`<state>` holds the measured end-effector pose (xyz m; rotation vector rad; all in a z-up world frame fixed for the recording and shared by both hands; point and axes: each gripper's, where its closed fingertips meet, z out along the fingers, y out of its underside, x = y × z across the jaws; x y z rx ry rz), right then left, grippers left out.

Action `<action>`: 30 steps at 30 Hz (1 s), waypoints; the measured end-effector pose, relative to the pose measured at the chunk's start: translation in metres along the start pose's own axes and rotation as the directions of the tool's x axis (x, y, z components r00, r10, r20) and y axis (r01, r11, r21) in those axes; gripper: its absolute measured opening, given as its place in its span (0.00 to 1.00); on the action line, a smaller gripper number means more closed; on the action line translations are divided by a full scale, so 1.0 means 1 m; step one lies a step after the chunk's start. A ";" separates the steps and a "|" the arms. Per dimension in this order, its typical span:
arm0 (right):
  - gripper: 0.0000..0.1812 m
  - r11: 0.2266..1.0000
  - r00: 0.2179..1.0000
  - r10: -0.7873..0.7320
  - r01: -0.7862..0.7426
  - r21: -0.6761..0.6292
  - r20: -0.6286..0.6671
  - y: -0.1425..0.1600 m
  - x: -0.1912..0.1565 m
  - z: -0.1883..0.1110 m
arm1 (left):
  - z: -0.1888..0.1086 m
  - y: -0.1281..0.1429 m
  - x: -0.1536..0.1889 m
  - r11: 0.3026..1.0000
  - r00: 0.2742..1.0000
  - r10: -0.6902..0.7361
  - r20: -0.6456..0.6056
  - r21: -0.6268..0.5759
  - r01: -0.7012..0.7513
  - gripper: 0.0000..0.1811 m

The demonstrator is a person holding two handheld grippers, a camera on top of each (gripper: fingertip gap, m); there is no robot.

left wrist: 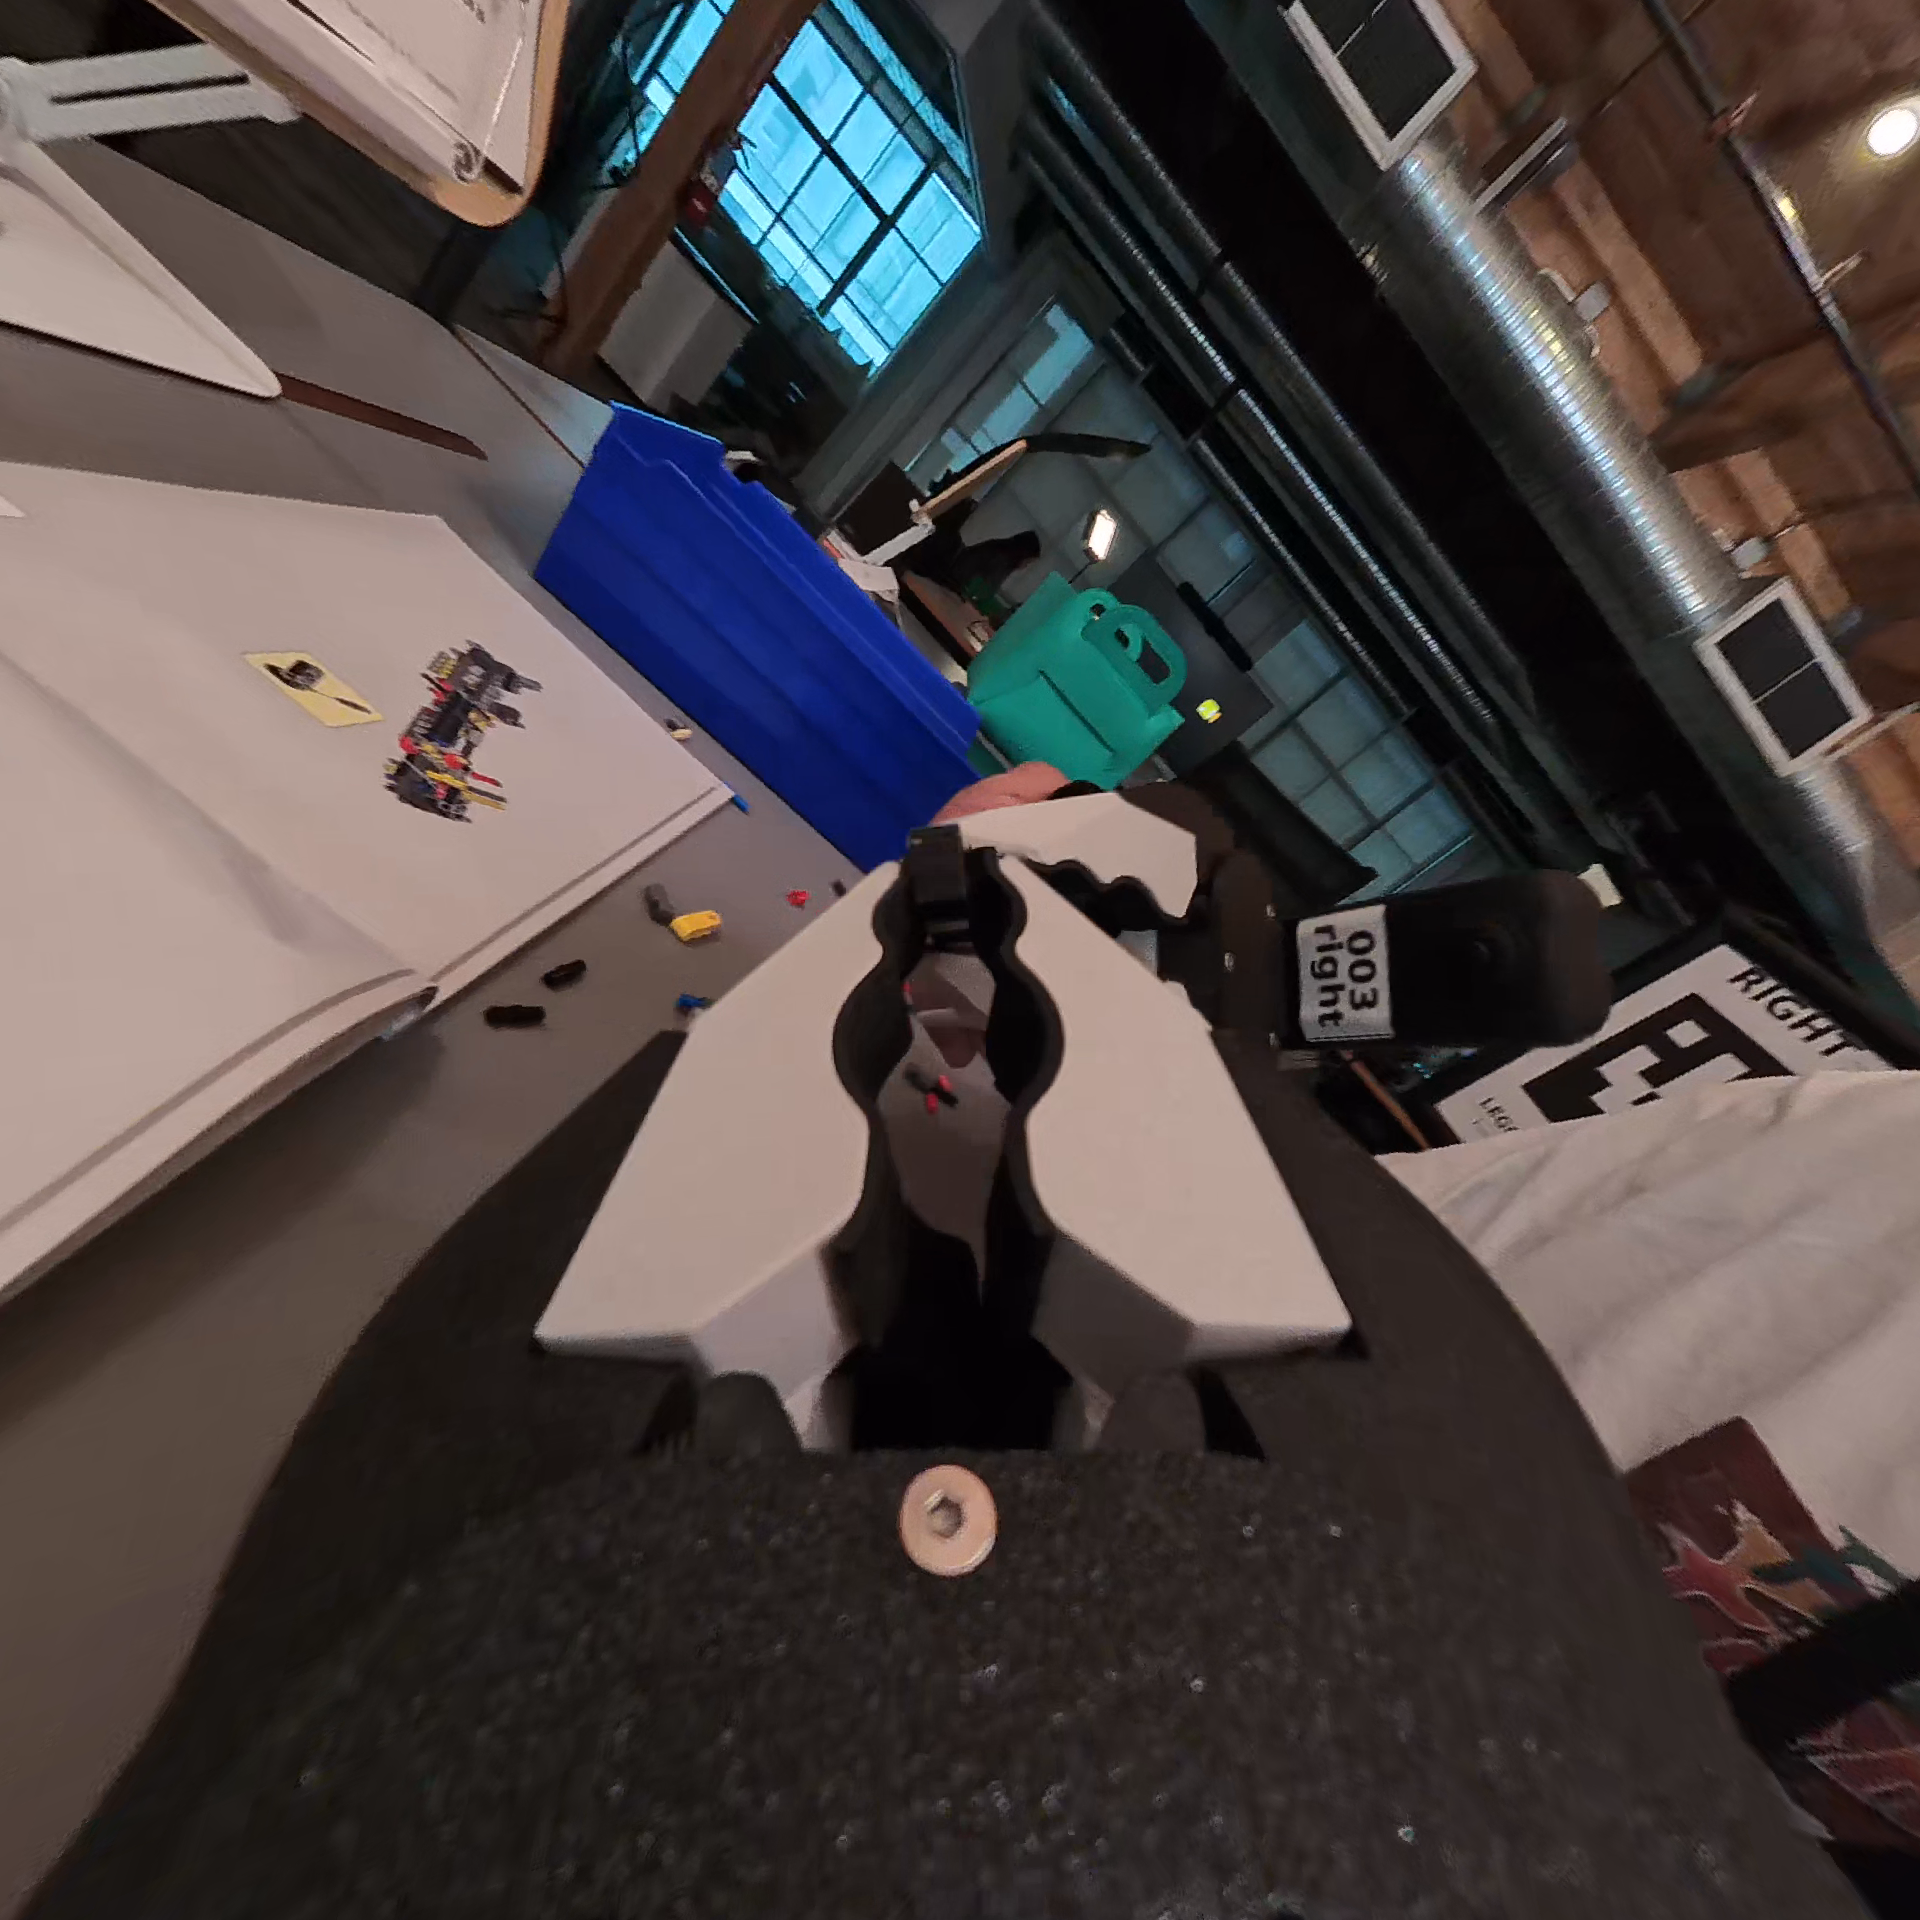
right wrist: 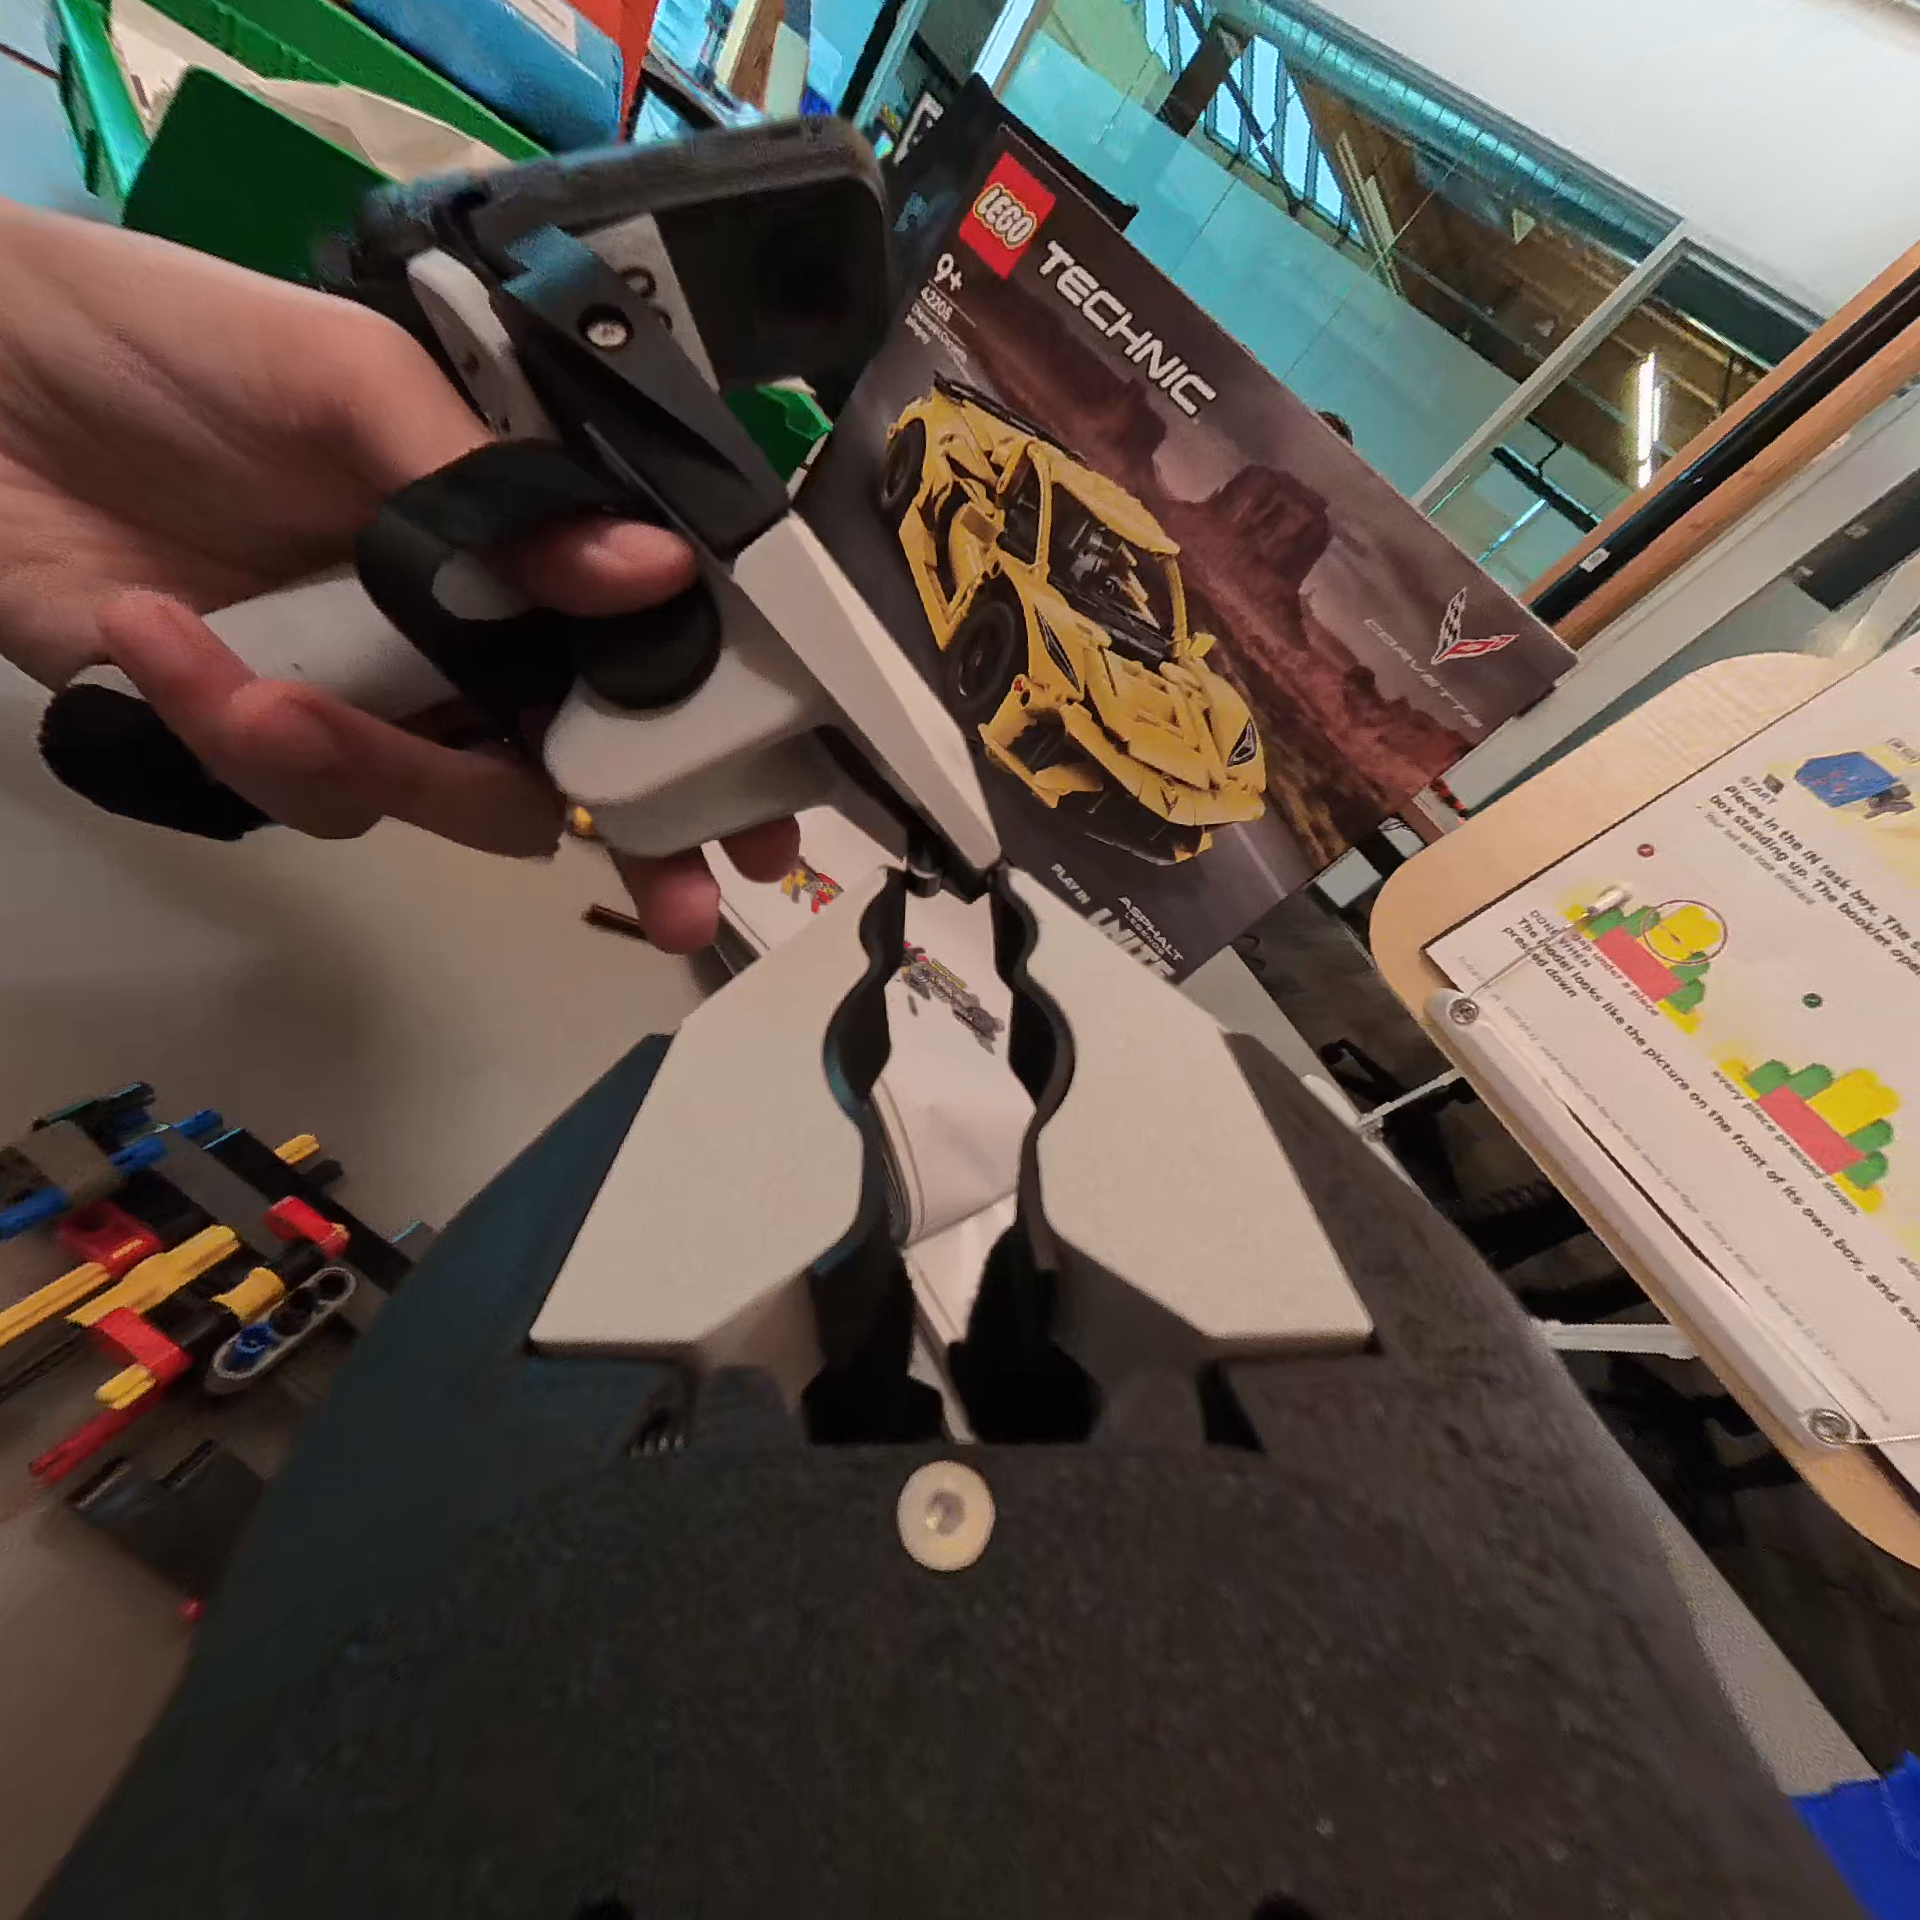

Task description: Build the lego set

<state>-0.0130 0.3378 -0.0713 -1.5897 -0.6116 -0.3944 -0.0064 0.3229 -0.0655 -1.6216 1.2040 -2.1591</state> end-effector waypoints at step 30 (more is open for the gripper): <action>0.04 0.997 0.994 0.017 -0.008 0.081 -0.104 -0.015 0.011 -0.003 | 0.001 -0.018 0.007 0.870 0.887 -0.366 -0.282 0.235 0.434 0.04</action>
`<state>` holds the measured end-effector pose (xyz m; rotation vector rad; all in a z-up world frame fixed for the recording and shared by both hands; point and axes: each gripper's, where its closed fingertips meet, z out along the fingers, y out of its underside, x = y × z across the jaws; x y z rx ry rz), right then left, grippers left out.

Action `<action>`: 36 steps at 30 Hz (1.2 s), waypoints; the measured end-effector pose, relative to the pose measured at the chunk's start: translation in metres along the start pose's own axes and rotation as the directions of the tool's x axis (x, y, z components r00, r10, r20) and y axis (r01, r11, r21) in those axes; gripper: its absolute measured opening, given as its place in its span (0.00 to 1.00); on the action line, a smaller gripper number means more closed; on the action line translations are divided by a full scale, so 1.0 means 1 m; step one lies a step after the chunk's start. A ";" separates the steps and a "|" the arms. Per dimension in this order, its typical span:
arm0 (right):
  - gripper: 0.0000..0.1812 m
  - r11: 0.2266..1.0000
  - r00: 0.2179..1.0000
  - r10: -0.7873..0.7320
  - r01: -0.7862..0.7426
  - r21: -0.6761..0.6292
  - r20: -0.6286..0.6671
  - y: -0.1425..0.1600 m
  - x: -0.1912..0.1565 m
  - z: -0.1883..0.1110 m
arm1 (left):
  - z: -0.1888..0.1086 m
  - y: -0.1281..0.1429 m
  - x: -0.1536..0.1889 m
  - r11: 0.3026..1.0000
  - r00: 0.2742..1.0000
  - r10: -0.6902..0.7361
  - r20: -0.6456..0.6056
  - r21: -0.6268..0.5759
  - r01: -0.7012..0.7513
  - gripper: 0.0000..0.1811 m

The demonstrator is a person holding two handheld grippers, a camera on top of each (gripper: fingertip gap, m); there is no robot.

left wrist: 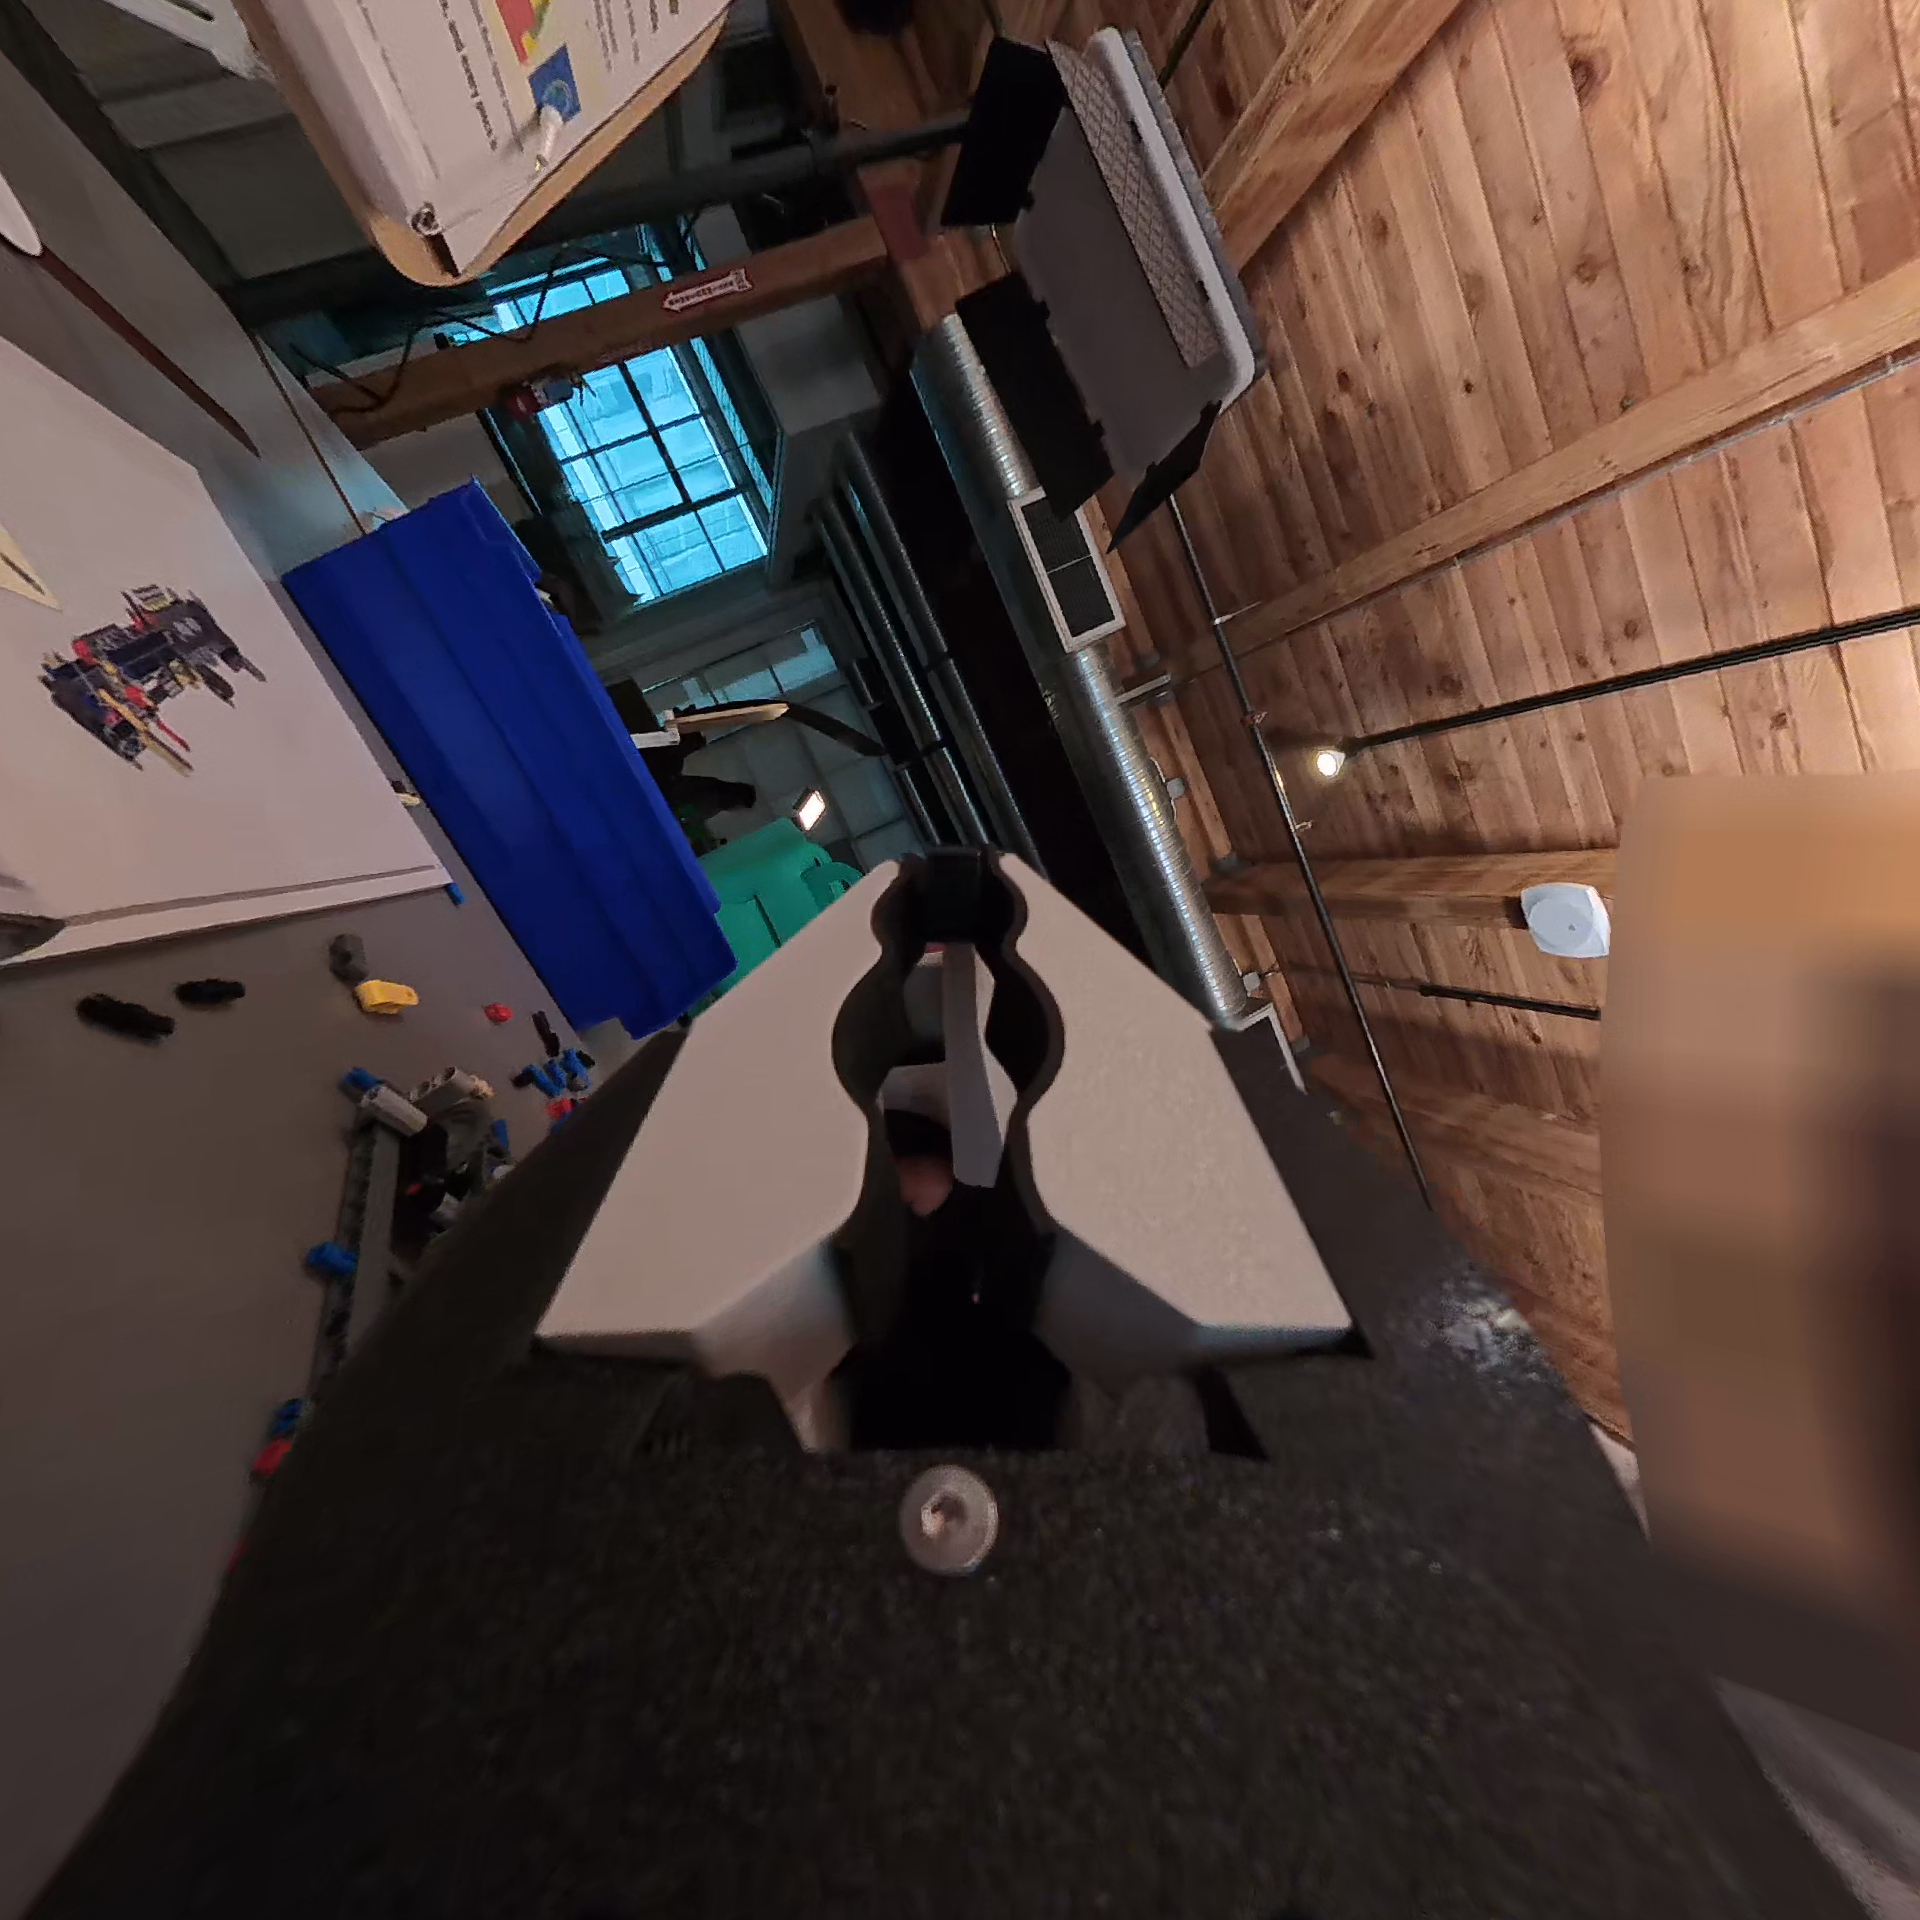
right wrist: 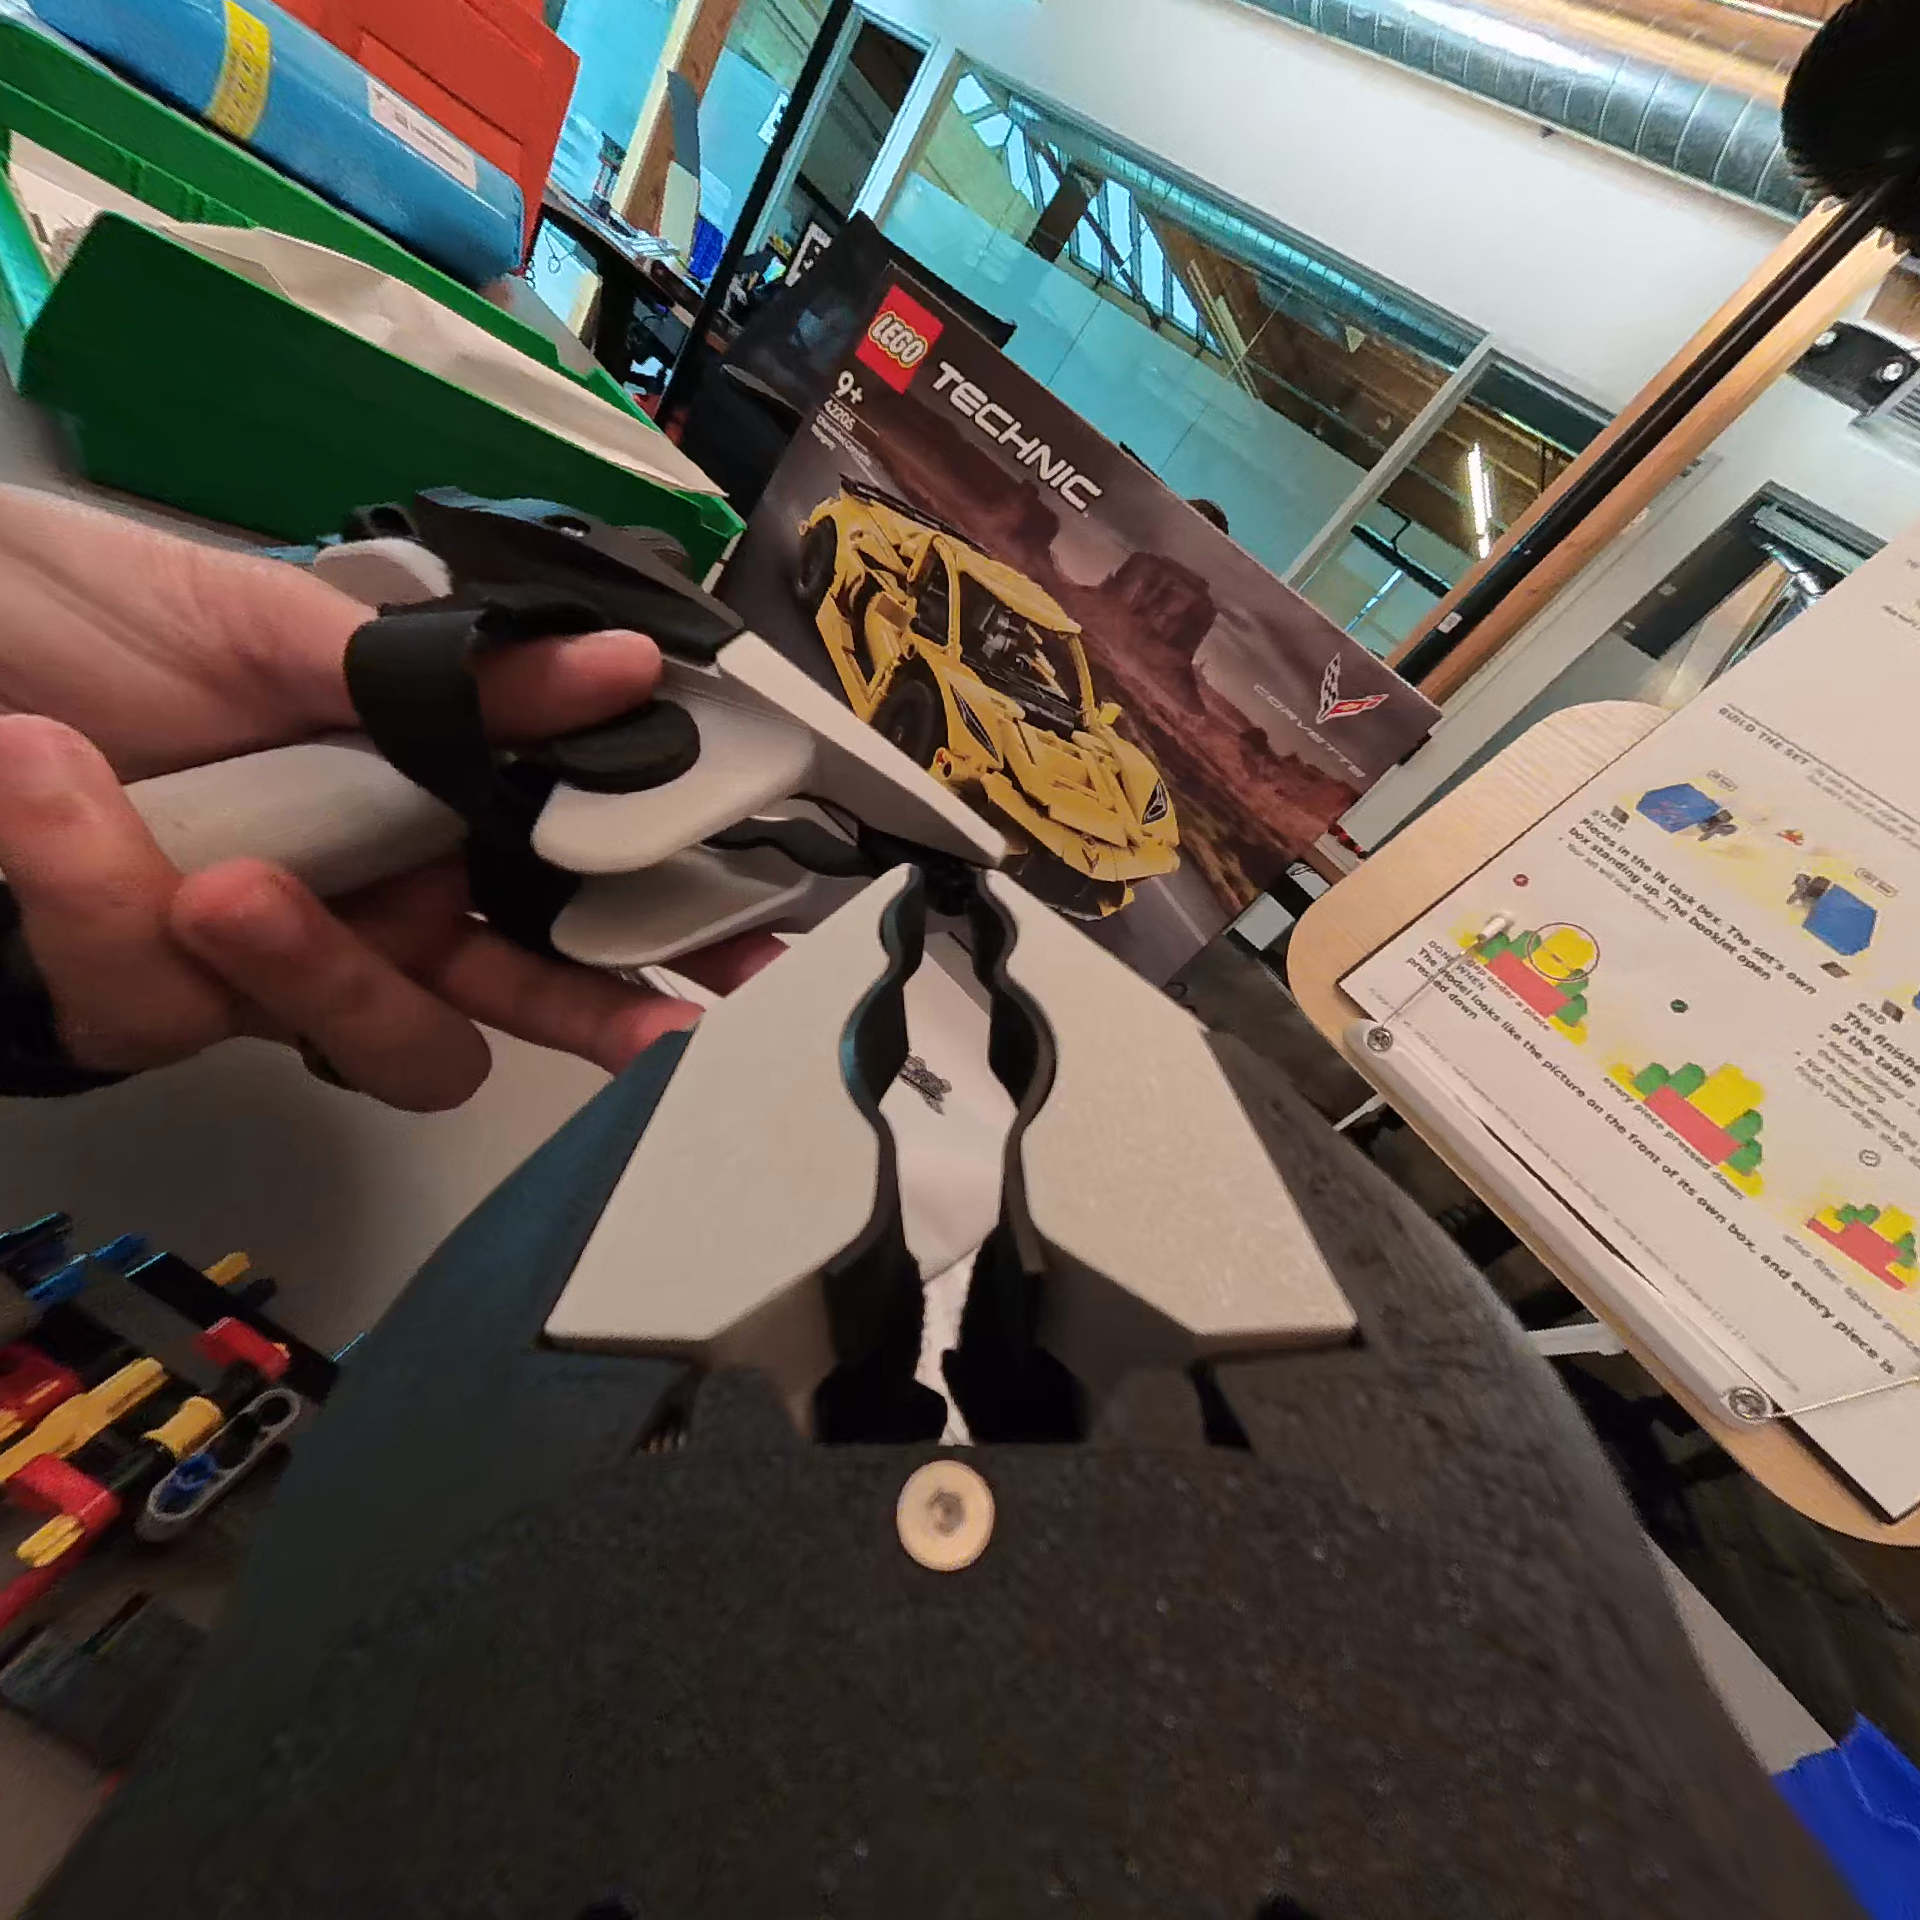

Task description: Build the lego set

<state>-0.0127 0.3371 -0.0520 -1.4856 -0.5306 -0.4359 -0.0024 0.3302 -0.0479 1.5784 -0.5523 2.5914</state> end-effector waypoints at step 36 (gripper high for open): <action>0.04 0.996 0.992 0.082 -0.085 0.025 0.099 0.007 0.010 -0.011 | -0.003 0.004 -0.002 0.942 0.954 0.289 0.084 -0.204 -0.268 0.04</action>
